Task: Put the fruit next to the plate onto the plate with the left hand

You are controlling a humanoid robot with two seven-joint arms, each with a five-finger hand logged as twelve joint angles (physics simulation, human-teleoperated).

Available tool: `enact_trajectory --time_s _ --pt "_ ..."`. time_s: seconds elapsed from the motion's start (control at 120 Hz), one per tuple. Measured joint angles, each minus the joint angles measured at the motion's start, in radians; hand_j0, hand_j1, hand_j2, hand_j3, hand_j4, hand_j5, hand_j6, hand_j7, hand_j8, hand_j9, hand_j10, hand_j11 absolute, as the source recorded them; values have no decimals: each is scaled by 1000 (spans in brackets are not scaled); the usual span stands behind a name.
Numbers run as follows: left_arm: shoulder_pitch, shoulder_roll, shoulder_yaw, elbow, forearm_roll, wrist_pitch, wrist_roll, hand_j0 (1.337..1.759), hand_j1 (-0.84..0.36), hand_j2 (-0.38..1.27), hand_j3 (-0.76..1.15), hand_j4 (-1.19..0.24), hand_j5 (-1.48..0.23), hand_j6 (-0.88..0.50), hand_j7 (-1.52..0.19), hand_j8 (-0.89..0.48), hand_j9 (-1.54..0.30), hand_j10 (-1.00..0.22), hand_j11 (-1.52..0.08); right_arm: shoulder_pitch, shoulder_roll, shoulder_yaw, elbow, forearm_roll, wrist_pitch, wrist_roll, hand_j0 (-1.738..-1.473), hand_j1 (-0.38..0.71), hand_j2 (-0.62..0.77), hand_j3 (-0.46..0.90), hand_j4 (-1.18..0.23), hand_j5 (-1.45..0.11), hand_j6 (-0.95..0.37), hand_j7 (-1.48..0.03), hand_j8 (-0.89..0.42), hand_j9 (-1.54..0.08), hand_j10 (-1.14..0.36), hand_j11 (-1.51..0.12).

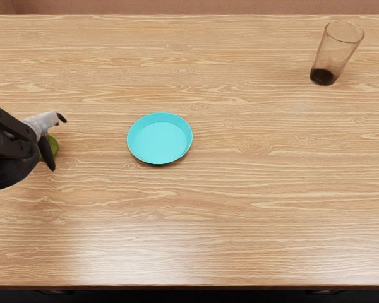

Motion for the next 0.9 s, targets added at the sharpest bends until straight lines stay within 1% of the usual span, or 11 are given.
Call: enact_trajectory --time_s 0.15,0.342,0.658,0.7,0.75,0.758,0.775,0.792,0.825,0.875,0.9 --pt "31 2 1 25 -6 2 0 1658 75 46 0 -229 -298 -229 -298 -229 -298 -229 -298 0 0 0 0 0 0 0 -1658 -335 -2 0 -11 -15 -11 -15 -11 -15 -11 -15" --pt "34 4 18 46 -10 4 1 1658 47 51 0 -252 -327 -252 -327 -252 -327 -252 -327 0 0 0 0 0 0 0 -1658 -335 -2 0 -11 -15 -11 -15 -11 -15 -11 -15" --pt "30 0 9 48 -13 -1 2 1658 -49 67 0 -332 -431 -332 -431 -332 -431 -332 -431 0 0 0 0 0 0 0 -1658 -335 -2 0 -11 -15 -11 -15 -11 -15 -11 -15" --pt "28 2 6 47 -13 -22 2 1658 -96 74 0 -371 -482 -371 -482 -371 -482 -371 -482 0 0 0 0 0 0 0 -1658 -335 -2 0 -11 -15 -11 -15 -11 -15 -11 -15" --pt "24 3 5 46 -13 -76 2 1658 -201 93 0 -462 -592 -463 -592 -437 -596 -445 -596 0 0 0 0 0 0 0 -1658 -335 -2 0 -11 -15 -11 -15 -11 -15 -11 -15" --pt "24 4 5 46 -13 -83 2 1658 -217 97 0 -481 -607 -459 -570 -424 -615 -461 -615 0 0 0 0 0 0 0 -1658 -335 -2 0 -11 -15 -11 -15 -11 -15 -11 -15" --pt "24 4 5 47 -13 -94 2 1658 -251 103 0 -519 -629 -357 -693 -413 -617 -467 -652 0 0 0 0 0 0 0 -1658 -335 -2 0 -11 -15 -11 -15 -11 -15 -11 -15" --pt "23 5 5 47 -12 -103 2 1660 -279 107 28 -556 -648 -263 -819 -336 -702 -484 -686 0 0 0 0 0 0 0 -1658 -335 -2 0 -11 -15 -11 -15 -11 -15 -11 -15" --pt "24 4 6 47 -12 -117 2 1667 -318 5 249 -628 -672 -122 -991 -182 -911 -414 -749 0 0 0 0 0 0 0 -1658 -335 -2 0 -11 -15 -11 -15 -11 -15 -11 -15" --pt "22 7 7 47 -9 -133 1 1673 -369 19 322 -697 -727 -43 -1077 -91 -1018 -345 -824 0 0 0 0 0 0 0 -1658 -335 -2 0 -11 -15 -11 -15 -11 -15 -11 -15" --pt "17 9 7 46 -10 -141 2 1658 -380 41 296 -717 -764 -50 -1052 -113 -968 -312 -857 0 0 0 0 0 0 0 -1658 -335 -2 0 -11 -15 -11 -15 -11 -15 -11 -15"
